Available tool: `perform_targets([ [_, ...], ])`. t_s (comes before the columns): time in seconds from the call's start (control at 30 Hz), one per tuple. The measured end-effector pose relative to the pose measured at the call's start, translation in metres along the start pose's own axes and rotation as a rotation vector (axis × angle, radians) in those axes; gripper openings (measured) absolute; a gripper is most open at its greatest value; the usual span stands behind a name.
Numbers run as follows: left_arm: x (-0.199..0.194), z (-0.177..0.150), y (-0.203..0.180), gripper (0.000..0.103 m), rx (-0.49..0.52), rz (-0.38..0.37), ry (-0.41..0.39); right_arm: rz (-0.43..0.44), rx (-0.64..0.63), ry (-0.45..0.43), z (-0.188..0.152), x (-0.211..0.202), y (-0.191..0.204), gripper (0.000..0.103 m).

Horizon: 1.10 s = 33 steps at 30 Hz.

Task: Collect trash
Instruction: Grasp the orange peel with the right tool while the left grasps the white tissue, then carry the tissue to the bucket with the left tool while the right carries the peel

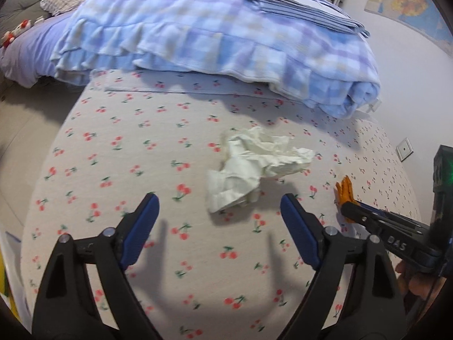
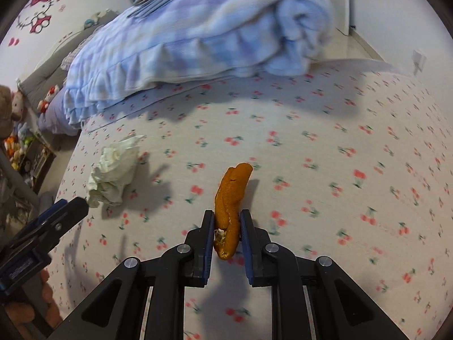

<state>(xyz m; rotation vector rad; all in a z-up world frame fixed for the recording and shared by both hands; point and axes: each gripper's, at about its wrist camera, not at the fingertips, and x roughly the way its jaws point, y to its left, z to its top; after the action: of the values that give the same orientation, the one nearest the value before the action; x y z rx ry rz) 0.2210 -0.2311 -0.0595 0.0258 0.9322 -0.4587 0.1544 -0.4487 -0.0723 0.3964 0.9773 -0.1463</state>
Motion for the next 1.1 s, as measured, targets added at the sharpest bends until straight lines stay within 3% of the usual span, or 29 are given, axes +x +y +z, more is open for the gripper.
perform_targets([
  [0.17, 0.017, 0.001, -0.025, 0.071, 0.098, -0.005, 0.001, -0.004, 0.020, -0.001, -0.008, -0.019, -0.028, 0.019],
  [0.27, 0.025, -0.001, -0.032, 0.050, 0.130, 0.003, 0.010, -0.007, 0.022, -0.003, -0.012, -0.030, -0.042, 0.019],
  [0.33, 0.026, -0.003, -0.032, 0.029, 0.120, -0.005, 0.015, -0.007, 0.022, -0.003, -0.015, -0.032, -0.044, 0.019],
  [0.37, 0.025, -0.004, -0.031, 0.027, 0.114, -0.008, 0.010, -0.008, 0.021, -0.003, -0.015, -0.033, -0.045, 0.019],
  [0.53, 0.011, -0.006, -0.022, 0.023, 0.043, -0.045, -0.012, -0.007, 0.008, -0.007, -0.021, -0.045, -0.048, 0.019],
  [1.1, -0.061, -0.032, 0.002, 0.021, 0.019, -0.043, -0.025, 0.031, -0.068, -0.041, -0.041, -0.094, -0.017, 0.019],
])
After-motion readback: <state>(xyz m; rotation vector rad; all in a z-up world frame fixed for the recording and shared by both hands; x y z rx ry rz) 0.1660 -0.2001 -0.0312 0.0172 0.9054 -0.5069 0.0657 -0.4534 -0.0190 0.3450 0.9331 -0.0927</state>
